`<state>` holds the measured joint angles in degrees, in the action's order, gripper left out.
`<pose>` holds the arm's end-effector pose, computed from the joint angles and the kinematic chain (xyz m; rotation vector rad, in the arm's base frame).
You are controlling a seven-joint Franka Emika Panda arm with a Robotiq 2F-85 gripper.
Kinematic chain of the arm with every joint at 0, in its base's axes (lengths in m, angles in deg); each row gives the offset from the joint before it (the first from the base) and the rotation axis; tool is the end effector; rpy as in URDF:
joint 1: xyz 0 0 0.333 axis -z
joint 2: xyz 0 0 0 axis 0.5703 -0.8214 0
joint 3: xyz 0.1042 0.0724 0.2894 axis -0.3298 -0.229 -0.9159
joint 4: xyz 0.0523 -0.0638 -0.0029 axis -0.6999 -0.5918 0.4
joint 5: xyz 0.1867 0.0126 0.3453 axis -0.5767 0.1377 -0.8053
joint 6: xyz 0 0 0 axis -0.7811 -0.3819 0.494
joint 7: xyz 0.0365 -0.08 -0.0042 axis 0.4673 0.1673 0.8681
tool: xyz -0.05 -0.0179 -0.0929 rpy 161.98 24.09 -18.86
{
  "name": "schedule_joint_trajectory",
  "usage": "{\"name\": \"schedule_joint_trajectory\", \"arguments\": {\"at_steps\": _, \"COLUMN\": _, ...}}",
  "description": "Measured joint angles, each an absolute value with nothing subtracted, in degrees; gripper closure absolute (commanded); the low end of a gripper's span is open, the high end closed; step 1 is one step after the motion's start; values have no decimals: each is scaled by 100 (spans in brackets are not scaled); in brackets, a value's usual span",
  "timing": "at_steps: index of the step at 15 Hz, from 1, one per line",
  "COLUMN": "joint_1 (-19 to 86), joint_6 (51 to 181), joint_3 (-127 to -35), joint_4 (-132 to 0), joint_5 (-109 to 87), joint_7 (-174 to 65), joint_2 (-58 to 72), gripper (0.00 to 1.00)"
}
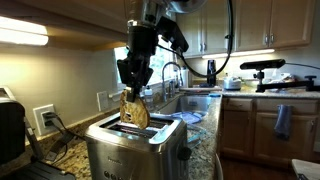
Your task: Remove one slice of bread from the glass bowl and place it inside the left slot on the toaster
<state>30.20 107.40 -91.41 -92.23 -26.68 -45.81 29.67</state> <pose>0.5351 0.1130 0.5021 -2.9188 -0.2219 -0.3373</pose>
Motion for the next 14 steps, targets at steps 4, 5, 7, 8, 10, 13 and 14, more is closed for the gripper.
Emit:
{"name": "schedule_joint_trajectory", "arguments": {"at_steps": 4, "joint_1": 3015, "joint_6": 10694, "joint_3": -9142, "joint_4": -9172, "joint_5": -2722, "joint_7": -4581, "joint_2": 2904, "gripper": 73}}
{"name": "schedule_joint_trajectory", "arguments": {"at_steps": 5, "joint_1": 3015, "joint_6": 10678, "joint_3": -9142, "joint_4": -9163, "joint_5": -2723, "joint_7": -4581, "joint_2": 2902, "gripper": 67}}
{"name": "schedule_joint_trajectory", "arguments": {"at_steps": 7, "joint_1": 3015, "joint_6": 10656, "joint_3": -9142, "joint_4": -9143, "joint_5": -2726, "joint_7": -4581, "joint_2": 2901, "gripper": 62}}
{"name": "schedule_joint_trajectory", "arguments": {"at_steps": 8, "joint_1": 3014, "joint_6": 10651, "joint_3": -9142, "joint_4": -9138, "joint_5": -2727, "joint_7": -4581, "joint_2": 2901, "gripper": 62}}
{"name": "schedule_joint_trajectory", "arguments": {"at_steps": 10, "joint_1": 3014, "joint_6": 10647, "joint_3": -9142, "joint_4": -9138, "joint_5": -2728, "joint_7": -4581, "joint_2": 2901, "gripper": 62}}
{"name": "schedule_joint_trajectory", "arguments": {"at_steps": 13, "joint_1": 3014, "joint_6": 10647, "joint_3": -9142, "joint_4": -9138, "joint_5": -2729, "joint_7": -4581, "joint_2": 2900, "gripper": 62}}
{"name": "schedule_joint_trajectory", "arguments": {"at_steps": 14, "joint_1": 3014, "joint_6": 10646, "joint_3": -9142, "joint_4": -9138, "joint_5": -2730, "joint_7": -4581, "joint_2": 2900, "gripper": 62}}
